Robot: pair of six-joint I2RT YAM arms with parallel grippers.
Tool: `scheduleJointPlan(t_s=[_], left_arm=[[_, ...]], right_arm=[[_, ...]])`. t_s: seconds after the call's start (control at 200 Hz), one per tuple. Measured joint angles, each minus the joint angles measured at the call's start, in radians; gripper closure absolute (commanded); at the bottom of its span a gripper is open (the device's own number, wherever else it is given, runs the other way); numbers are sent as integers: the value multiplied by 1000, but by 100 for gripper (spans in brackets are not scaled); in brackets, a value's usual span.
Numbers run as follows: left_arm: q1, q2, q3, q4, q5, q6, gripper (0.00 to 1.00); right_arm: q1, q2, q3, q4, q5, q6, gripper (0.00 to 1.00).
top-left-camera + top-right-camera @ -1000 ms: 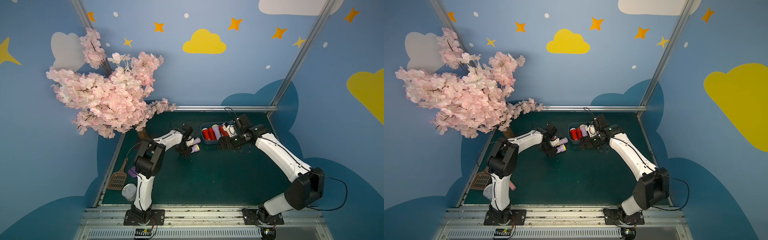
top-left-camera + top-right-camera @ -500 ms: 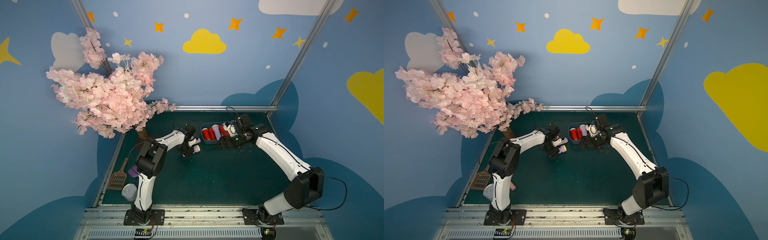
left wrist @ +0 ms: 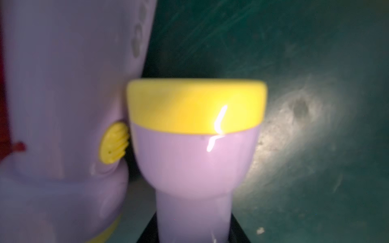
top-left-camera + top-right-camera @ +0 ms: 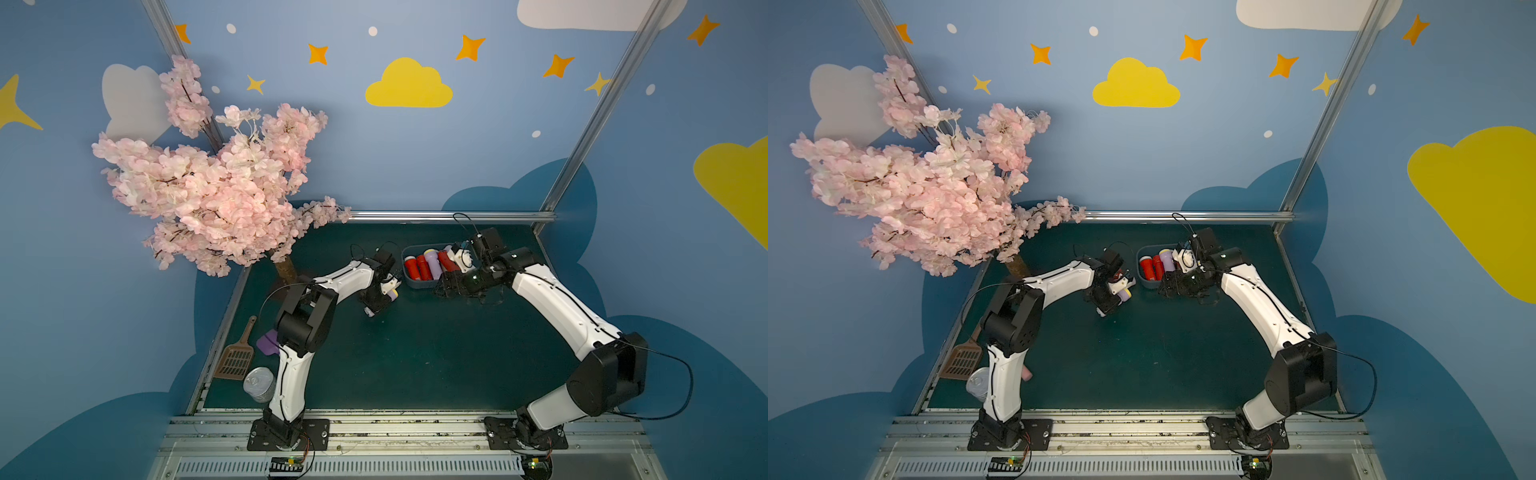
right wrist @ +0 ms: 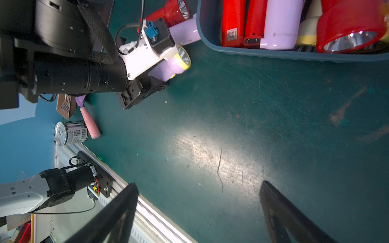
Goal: Put the flashlights into the storage boxes
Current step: Pick up the flashlight from the center of the board.
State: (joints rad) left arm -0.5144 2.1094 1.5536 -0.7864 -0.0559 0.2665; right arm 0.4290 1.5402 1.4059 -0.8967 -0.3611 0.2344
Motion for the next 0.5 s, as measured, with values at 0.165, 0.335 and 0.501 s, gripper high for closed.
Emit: scheduleJointPlan(t_s=[0.165, 0.335, 0.501], left_arm=[[-2, 0, 0, -2, 3, -2, 76], [-3, 0, 0, -9, 10, -11, 79], [-6, -2, 18, -64, 42, -40, 80]], right_arm=[[-5, -1, -13, 3, 0, 5, 10], [-10, -2, -17, 5, 0, 6, 10], [-15, -2, -17, 11, -4, 8, 10]])
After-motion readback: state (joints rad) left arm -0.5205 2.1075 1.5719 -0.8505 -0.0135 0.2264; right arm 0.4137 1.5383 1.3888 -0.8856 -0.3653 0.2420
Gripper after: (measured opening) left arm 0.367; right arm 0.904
